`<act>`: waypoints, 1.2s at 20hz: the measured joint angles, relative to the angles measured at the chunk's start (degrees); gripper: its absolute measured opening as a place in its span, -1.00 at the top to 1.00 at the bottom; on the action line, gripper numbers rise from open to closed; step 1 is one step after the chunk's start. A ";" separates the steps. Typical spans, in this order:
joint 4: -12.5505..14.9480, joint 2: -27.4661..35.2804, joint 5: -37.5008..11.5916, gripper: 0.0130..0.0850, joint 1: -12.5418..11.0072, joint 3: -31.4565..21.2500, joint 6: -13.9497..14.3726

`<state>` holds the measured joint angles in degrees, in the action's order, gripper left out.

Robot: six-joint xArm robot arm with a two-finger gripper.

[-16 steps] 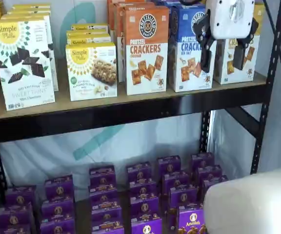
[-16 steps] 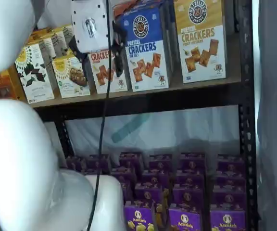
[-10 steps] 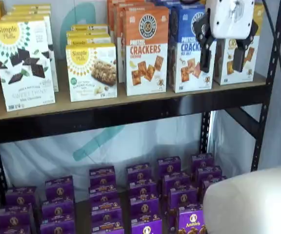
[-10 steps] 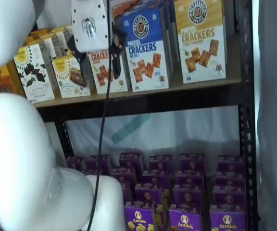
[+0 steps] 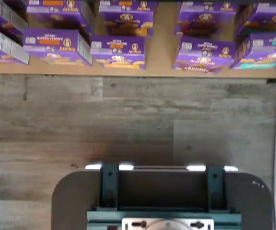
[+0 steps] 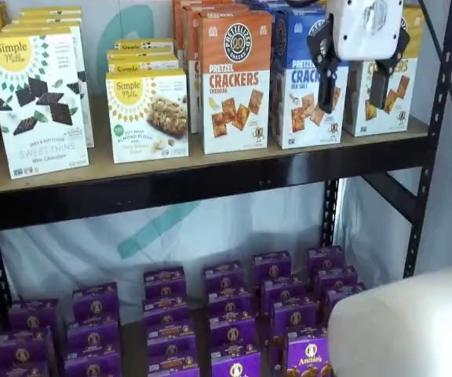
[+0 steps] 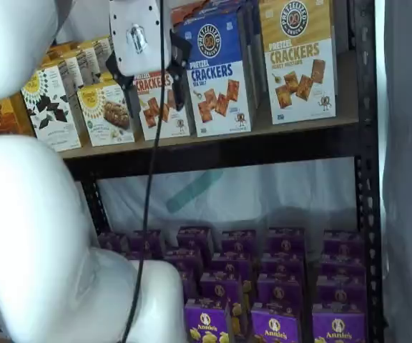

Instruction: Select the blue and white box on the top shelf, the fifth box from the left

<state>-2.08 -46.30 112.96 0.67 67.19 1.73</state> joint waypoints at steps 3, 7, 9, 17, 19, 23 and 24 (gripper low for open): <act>0.50 1.21 -1.91 -1.00 -0.52 1.15 -0.70; 1.52 3.93 -3.23 -1.00 -0.76 4.25 -1.31; 1.72 5.60 -3.28 -1.00 -0.89 6.33 -1.51; 2.20 8.36 -4.12 -1.00 -0.89 9.04 -1.67; 2.64 8.59 -4.67 -1.00 -0.70 9.06 -1.62; 3.38 8.87 -5.52 -1.00 -0.23 8.91 -1.35; 3.52 8.97 -5.63 -1.00 -0.12 8.88 -1.27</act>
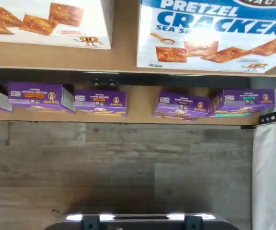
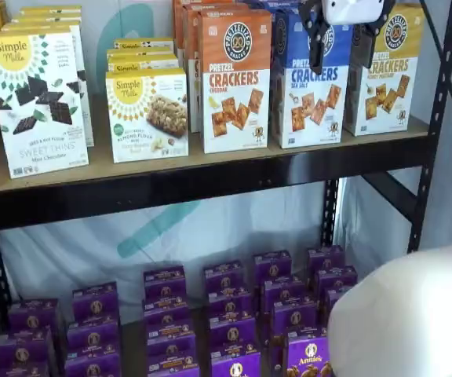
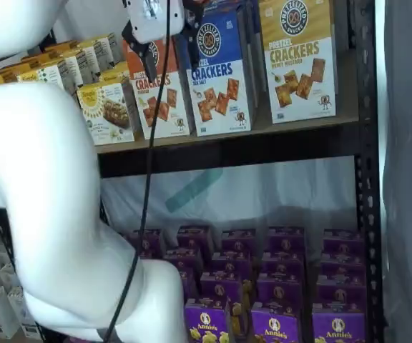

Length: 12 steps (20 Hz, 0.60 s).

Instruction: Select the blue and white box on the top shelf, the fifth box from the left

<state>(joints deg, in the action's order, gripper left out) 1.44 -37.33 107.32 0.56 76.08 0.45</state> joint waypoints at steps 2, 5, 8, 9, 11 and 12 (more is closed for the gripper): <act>0.15 0.09 -0.18 -1.00 0.14 -0.11 0.10; 0.26 0.09 -0.48 -1.00 0.21 -0.41 0.15; 0.05 -0.01 -0.84 -1.00 -0.07 -0.81 -0.02; -0.02 -0.07 -0.99 -1.00 -0.17 -0.96 -0.10; -0.08 -0.15 -1.21 -1.00 -0.36 -1.20 -0.26; -0.10 -0.19 -1.31 -1.00 -0.45 -1.30 -0.34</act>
<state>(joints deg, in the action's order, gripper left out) 1.34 -37.51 106.01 0.10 74.78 0.11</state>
